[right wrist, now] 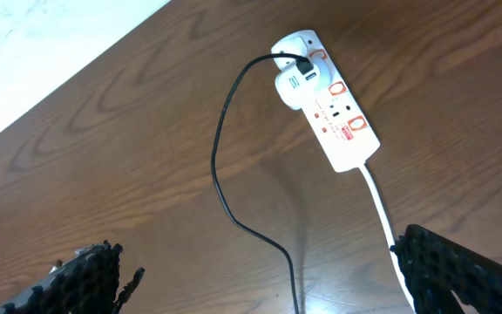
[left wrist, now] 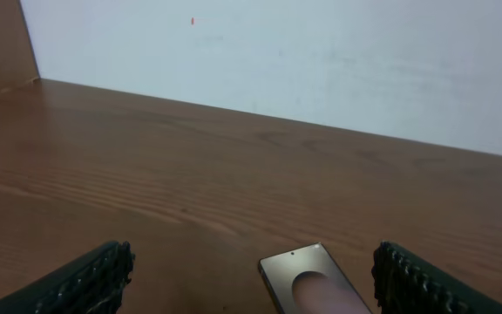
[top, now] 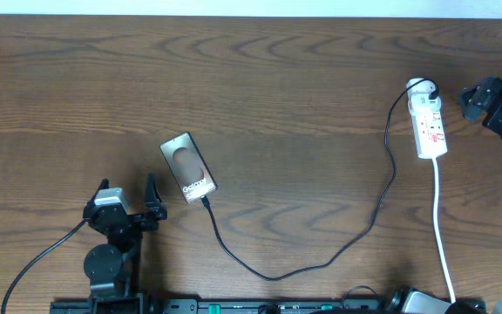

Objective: Plug charger to phone and switch on socket

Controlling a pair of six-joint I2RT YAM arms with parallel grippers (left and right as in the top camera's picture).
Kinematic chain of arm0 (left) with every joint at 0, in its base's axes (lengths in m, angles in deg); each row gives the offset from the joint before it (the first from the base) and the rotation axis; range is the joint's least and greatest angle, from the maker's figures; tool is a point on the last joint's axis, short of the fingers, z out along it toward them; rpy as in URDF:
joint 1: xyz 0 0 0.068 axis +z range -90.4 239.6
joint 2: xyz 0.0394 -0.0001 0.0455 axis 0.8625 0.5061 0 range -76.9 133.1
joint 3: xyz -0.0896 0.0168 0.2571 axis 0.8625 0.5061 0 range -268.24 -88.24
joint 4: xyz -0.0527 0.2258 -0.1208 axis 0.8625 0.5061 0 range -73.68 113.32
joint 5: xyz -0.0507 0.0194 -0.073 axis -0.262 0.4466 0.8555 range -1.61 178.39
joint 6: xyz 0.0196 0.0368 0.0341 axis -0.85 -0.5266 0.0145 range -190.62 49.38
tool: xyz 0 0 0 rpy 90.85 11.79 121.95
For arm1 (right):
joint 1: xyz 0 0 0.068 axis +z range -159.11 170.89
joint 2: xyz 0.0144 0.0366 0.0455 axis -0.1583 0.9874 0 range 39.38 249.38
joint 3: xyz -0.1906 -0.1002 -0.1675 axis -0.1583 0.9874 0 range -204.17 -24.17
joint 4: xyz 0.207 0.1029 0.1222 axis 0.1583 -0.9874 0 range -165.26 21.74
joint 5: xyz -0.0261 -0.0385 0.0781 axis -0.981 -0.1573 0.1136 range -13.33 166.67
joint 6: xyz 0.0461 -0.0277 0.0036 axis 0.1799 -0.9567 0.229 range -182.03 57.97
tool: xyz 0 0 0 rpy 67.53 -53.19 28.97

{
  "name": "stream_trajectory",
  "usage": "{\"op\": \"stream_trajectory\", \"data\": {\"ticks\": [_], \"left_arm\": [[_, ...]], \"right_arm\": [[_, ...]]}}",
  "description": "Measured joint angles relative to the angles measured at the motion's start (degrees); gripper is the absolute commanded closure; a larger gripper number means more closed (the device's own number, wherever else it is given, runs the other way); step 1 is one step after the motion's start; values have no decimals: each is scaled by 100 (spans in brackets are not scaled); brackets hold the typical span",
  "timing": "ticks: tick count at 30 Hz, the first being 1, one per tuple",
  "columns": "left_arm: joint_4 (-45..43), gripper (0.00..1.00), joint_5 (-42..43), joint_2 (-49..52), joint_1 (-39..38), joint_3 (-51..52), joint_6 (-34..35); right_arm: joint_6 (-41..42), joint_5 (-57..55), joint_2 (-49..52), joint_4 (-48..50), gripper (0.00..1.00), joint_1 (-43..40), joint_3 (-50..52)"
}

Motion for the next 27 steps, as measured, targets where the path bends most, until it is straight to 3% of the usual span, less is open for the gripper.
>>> {"op": "stream_trajectory", "data": {"ticks": [27], "left_arm": [[2,10,96,0,0,-9,-267]], "right_arm": [[0,0,2,0,1,0,0]]}}
